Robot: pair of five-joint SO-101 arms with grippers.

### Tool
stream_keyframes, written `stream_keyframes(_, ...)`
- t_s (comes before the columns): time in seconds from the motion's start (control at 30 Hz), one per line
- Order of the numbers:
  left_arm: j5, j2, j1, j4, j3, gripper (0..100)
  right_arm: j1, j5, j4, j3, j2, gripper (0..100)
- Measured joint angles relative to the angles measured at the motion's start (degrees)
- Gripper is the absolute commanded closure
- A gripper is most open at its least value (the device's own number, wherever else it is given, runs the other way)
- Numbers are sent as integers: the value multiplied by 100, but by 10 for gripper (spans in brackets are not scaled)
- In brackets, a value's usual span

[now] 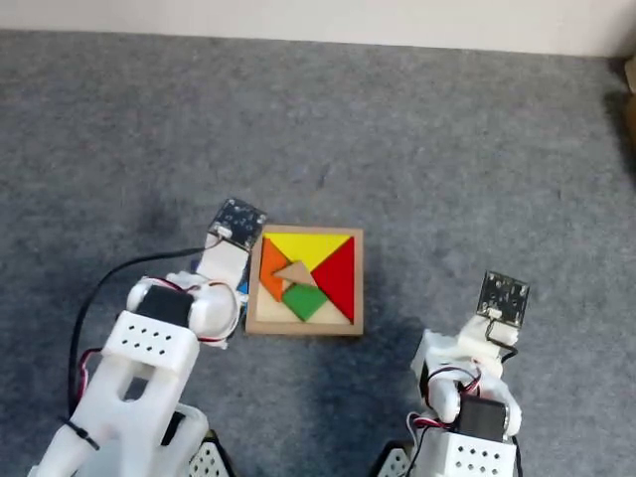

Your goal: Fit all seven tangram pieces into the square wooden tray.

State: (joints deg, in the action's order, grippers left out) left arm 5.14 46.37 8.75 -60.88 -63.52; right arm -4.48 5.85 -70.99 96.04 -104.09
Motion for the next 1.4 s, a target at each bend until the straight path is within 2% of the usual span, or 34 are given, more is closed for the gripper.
stream_keyframes(0.43,0,0,79,255,0,956,0,0,0,0,0,993)
stream_keyframes(0.6,0,0,492,255,0,954,0,0,0,0,0,993)
stream_keyframes(1.4,0,0,721,255,44,954,0,0,0,0,0,993)
